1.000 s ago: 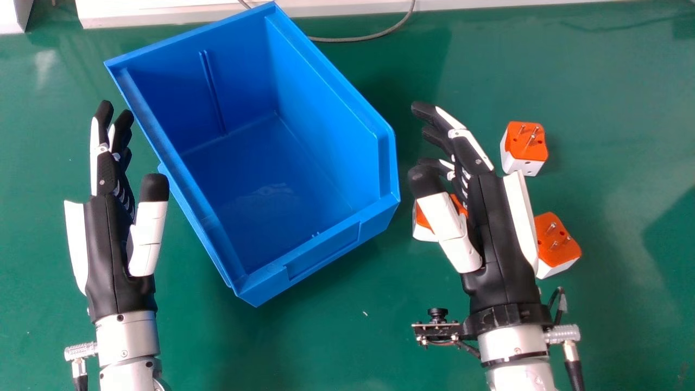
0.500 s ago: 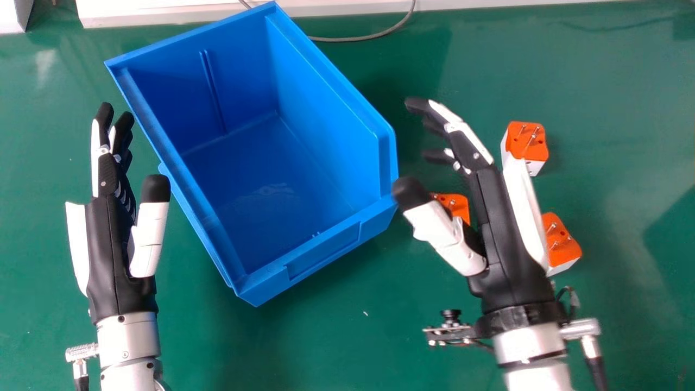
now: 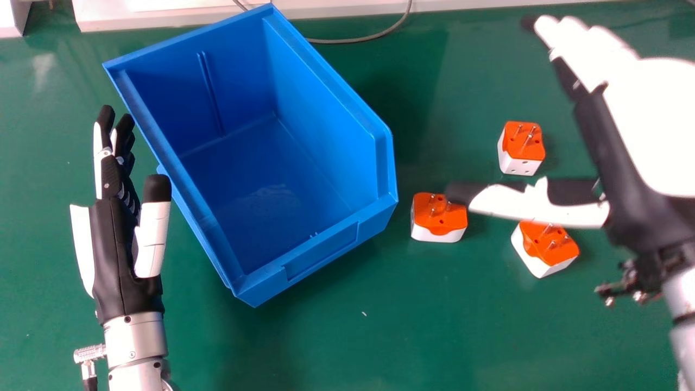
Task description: Pick all objects and put in blue box
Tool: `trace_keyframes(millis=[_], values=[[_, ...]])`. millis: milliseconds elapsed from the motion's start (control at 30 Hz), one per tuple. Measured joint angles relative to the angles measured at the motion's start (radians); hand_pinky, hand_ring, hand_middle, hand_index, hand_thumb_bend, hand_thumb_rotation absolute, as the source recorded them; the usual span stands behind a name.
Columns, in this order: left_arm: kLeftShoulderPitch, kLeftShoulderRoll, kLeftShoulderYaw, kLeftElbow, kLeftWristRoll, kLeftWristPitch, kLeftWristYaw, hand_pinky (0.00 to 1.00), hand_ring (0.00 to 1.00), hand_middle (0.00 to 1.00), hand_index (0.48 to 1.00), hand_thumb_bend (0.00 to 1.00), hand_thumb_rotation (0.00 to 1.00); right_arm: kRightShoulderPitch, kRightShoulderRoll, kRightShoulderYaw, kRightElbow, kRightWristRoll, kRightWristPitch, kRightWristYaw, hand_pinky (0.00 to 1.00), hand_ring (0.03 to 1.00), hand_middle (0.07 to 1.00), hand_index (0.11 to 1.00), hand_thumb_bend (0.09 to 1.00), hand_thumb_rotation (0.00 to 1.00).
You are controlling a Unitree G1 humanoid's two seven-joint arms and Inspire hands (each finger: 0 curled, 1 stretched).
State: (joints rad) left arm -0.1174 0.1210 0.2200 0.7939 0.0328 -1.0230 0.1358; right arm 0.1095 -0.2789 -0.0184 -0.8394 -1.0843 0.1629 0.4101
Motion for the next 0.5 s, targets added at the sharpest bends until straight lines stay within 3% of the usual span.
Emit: trace_keyframes(millis=[333,500], values=[[-0.002,-0.016,-0.008,-0.011,0.001,0.01,0.003,0.98,0.95,0.94,0.957,0.94,0.92,-0.256,-0.155,-0.022,0.141,-0.024,0.043,0.303,0.72,0.882,0.904,0.883,0.917,0.34],[-0.003,-0.022,-0.012,-0.013,-0.002,0.009,0.0,0.98,0.95,0.94,0.955,0.94,0.92,-0.347,-0.181,0.005,0.231,-0.017,0.067,0.382,0.7,0.864,0.893,0.883,0.933,0.27]])
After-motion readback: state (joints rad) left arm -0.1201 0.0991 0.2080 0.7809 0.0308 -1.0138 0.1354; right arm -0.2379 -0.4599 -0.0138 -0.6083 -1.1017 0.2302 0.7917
